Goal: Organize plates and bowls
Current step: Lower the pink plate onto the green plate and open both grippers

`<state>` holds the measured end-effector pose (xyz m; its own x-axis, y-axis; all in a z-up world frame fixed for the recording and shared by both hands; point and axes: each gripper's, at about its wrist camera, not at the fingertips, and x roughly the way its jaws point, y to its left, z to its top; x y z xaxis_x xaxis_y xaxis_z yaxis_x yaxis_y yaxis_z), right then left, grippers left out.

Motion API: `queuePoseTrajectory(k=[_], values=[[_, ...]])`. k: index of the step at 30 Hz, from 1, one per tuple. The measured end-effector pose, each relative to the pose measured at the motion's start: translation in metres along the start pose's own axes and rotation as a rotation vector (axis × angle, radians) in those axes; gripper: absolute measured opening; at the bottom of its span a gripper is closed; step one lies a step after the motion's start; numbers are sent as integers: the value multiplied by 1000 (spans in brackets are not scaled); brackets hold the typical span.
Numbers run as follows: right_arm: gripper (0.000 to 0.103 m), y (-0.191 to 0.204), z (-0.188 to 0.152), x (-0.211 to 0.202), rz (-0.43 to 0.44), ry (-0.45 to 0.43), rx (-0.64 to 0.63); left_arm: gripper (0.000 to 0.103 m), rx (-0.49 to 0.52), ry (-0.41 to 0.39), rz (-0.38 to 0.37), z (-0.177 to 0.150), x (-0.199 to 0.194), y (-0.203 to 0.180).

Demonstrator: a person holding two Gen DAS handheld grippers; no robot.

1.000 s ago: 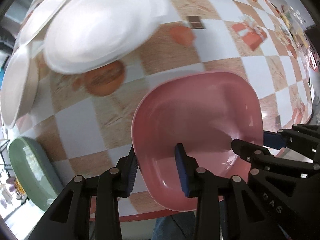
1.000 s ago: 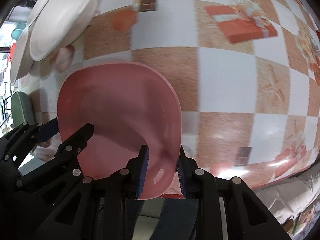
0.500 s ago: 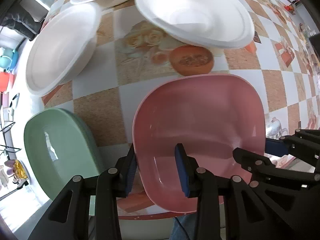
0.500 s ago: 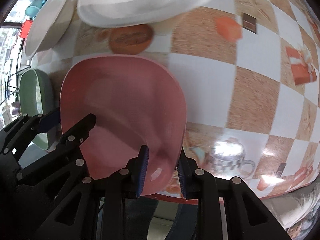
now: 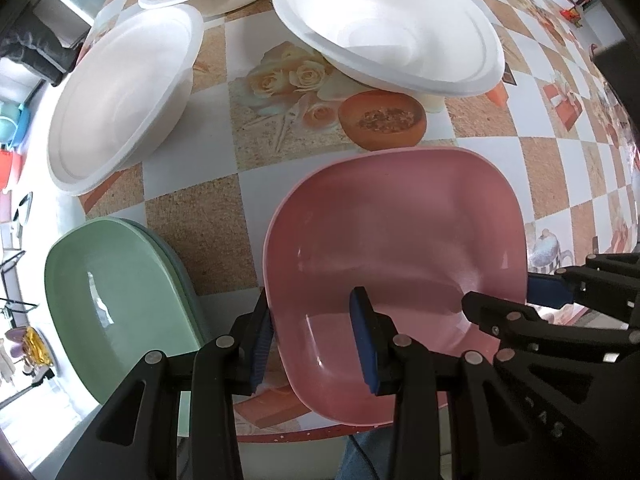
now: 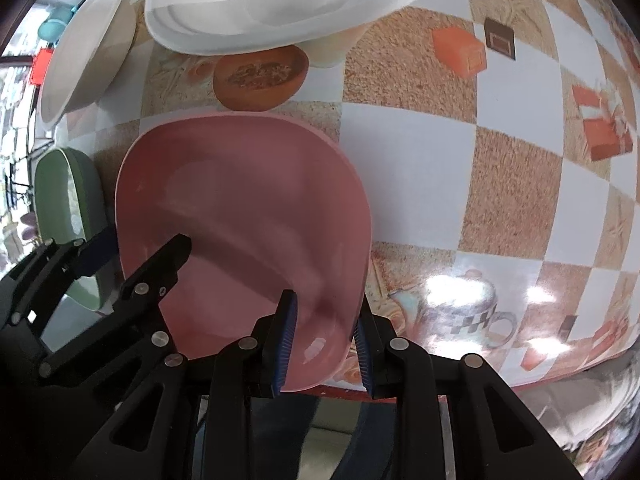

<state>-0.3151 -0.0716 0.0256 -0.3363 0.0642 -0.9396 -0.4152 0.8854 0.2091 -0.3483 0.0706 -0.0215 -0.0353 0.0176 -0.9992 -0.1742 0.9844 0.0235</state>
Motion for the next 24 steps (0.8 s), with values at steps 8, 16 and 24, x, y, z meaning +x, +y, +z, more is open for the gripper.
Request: queuePoseTrajectory(k=[8, 16, 24], values=[[31, -5, 2, -21, 1, -5, -15, 40, 12, -6, -9, 7, -4, 5], [31, 6, 5, -44, -1, -29, -46, 40, -2, -33, -4, 2, -23, 12], [31, 28, 4, -64, -16, -58, -109, 40, -52, -59, 10, -6, -46, 31]])
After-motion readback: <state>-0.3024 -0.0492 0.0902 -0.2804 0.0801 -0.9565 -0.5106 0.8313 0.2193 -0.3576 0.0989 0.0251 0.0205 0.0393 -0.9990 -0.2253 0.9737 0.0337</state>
